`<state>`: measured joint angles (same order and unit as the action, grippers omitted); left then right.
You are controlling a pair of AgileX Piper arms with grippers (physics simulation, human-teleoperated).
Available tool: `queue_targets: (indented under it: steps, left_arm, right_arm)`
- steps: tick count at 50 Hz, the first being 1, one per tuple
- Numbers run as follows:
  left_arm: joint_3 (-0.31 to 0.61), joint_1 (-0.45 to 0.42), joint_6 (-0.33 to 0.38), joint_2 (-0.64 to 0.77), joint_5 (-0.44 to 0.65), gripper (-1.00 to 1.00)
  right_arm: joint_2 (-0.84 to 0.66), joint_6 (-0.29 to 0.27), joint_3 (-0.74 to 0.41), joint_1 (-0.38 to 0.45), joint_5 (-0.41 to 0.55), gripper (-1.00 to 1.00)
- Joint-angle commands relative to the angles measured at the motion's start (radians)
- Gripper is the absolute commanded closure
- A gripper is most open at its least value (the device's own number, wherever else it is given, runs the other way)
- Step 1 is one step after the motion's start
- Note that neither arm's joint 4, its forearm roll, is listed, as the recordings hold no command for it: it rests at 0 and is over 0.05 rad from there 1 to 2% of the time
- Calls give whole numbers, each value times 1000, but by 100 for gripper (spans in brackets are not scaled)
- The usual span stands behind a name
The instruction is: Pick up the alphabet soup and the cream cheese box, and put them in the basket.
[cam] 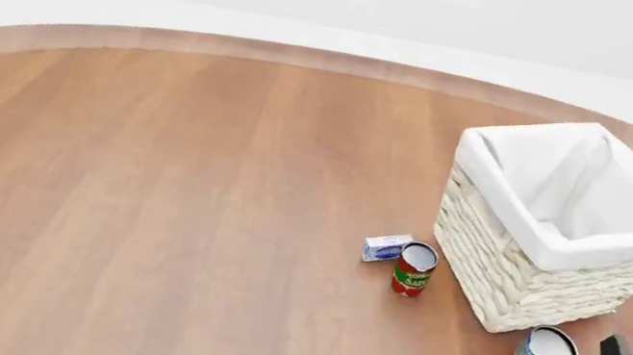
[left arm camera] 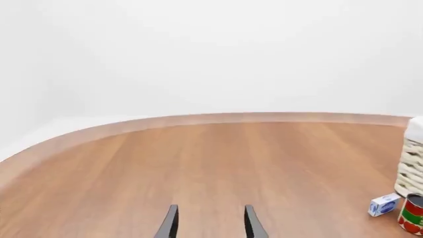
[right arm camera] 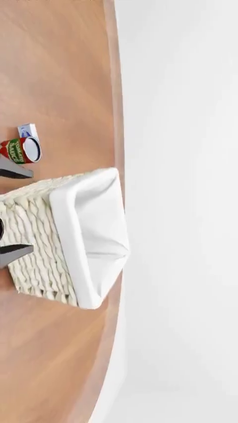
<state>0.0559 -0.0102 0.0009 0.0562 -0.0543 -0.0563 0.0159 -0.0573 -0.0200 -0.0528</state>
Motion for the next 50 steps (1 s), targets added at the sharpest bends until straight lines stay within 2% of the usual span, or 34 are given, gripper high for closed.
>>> queue_targets:
  steps: [1,11,17,19,27,32,50]
  left_arm:
    - [-52,10,-1,-49,52,-100]
    - [-52,10,-1,-49,52,-100]
    - [-52,10,-1,-49,52,-100]
    - [-52,10,-1,-49,52,-100]
    - [-52,10,-1,-49,52,-100]
    - [-52,10,-1,-49,52,-100]
    - [-52,10,-1,-49,52,-100]
  right_arm:
    - [47,-30,42,26,65,-100]
    - [9,-17,43,28,68,-100]
    - [-33,-31,45,34,72,-100]
    - [-62,-54,47,35,67,-100]
    - [-94,-50,43,20,82,-100]
    - [-78,-62,43,16,126,-100]
    - [-198,-64,56,28,73,-100]
